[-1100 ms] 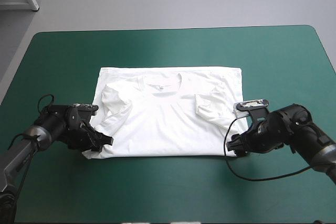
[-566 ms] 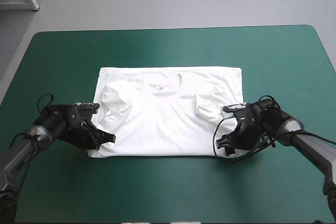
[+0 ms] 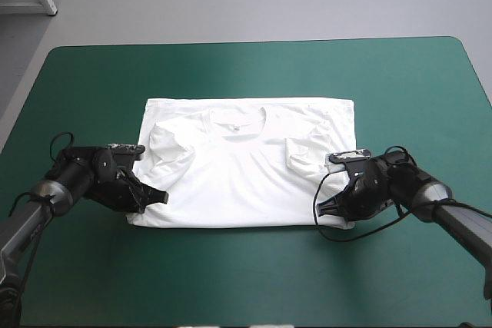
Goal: Fold the cloth
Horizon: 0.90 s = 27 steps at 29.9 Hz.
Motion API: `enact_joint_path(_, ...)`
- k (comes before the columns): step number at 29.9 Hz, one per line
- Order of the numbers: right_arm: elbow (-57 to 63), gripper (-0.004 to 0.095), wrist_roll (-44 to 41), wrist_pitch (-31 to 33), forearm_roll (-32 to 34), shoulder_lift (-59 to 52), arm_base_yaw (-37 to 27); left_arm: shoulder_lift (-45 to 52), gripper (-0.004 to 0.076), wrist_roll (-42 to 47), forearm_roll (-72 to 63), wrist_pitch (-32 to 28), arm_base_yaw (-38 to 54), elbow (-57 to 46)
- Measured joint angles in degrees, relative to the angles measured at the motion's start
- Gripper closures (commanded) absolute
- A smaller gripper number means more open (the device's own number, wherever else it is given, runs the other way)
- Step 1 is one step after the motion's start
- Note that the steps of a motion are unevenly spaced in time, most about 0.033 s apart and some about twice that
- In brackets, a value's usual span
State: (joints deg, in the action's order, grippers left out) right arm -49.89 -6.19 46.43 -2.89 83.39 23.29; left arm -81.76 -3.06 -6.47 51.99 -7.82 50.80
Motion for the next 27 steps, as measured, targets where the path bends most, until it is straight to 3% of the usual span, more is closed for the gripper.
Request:
enact_joint_path(8, -2.5, 0.0922, -0.3, 2.7, 0.6, -10.2, 0.2, 2.2, 0.0734, 0.0, 1.1, 9.8, 0.0, 12.5)
enact_joint_path(12, -7.9, 0.0922, -1.7, 1.9, 4.2, -10.0, 0.2, 2.1, 0.0734, 0.0, 3.2, 8.6, 0.0, 18.5)
enact_joint_path(17, -16.3, 0.0922, -6.6, -0.5, 13.6, -5.3, 0.2, -1.1, 0.0734, 1.4, 7.0, 7.3, 0.0, 26.4)
enact_joint_path(21, -22.3, 0.0922, -10.7, -5.0, 20.5, 0.9, 0.2, -7.1, 0.0734, 1.9, 8.5, 5.7, 0.0, 32.0)
enact_joint_path(27, -26.8, 0.0922, -16.6, -13.2, 26.8, 9.4, -1.4, -17.2, 0.0734, 2.7, 9.6, -1.4, 0.0, 37.8)
